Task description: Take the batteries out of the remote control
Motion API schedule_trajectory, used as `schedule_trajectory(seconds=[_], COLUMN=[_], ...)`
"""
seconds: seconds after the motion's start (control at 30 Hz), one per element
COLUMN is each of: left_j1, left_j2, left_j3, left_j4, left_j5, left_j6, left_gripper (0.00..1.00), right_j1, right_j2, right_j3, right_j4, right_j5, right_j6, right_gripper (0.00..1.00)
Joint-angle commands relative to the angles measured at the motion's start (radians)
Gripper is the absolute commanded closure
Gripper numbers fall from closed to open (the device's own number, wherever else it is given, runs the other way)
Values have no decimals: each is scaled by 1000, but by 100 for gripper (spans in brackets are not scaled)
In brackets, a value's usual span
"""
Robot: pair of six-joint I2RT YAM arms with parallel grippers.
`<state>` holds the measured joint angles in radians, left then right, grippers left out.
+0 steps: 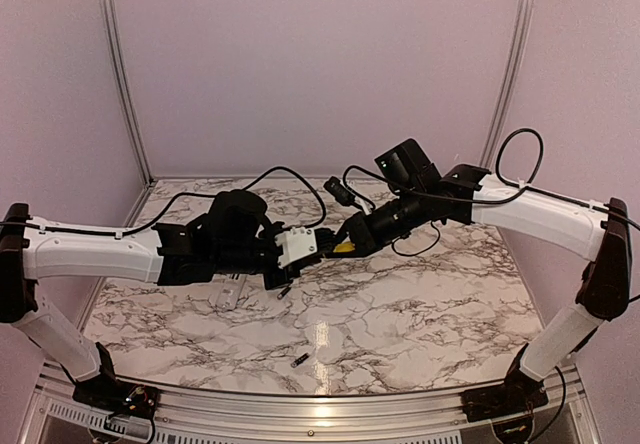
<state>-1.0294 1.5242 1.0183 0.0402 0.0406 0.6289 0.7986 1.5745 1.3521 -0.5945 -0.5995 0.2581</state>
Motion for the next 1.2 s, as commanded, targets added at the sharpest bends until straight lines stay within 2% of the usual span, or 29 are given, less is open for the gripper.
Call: schedule_trajectory(seconds=[0.0, 0.1, 0.37, 0.47, 0.7, 0.8, 1.0, 1.17], left_j1=[-4, -4, -6, -6, -6, -6, -3, 22], left_j2=[-49, -81, -162, -182, -183, -163, -79, 17], left_j3=[-32, -72, -171, -205, -258, -261, -205, -136], left_j4=[18, 35, 66, 76, 48, 17, -124, -210], left_j5=[-22, -33, -99, -136, -228, -321, -508, -520], left_j6=[-44, -83, -188, -245, -460, -566, -753, -850], left_gripper=[100, 100, 100, 100, 100, 100, 100, 100], right_j1=[11, 11, 10, 7, -20, -48, -111, -119], right_j2=[-10, -8, -5, -7, -37, -67, -122, -151], right_j3=[40, 56, 107, 125, 136, 115, 50, 2], right_j4=[6, -2, -10, -19, -53, -50, -39, -32], right_j5=[32, 81, 225, 297, 501, 556, 577, 574], right_j6=[8, 18, 39, 46, 84, 108, 148, 166], right_gripper=[80, 61, 24, 15, 6, 3, 2, 2])
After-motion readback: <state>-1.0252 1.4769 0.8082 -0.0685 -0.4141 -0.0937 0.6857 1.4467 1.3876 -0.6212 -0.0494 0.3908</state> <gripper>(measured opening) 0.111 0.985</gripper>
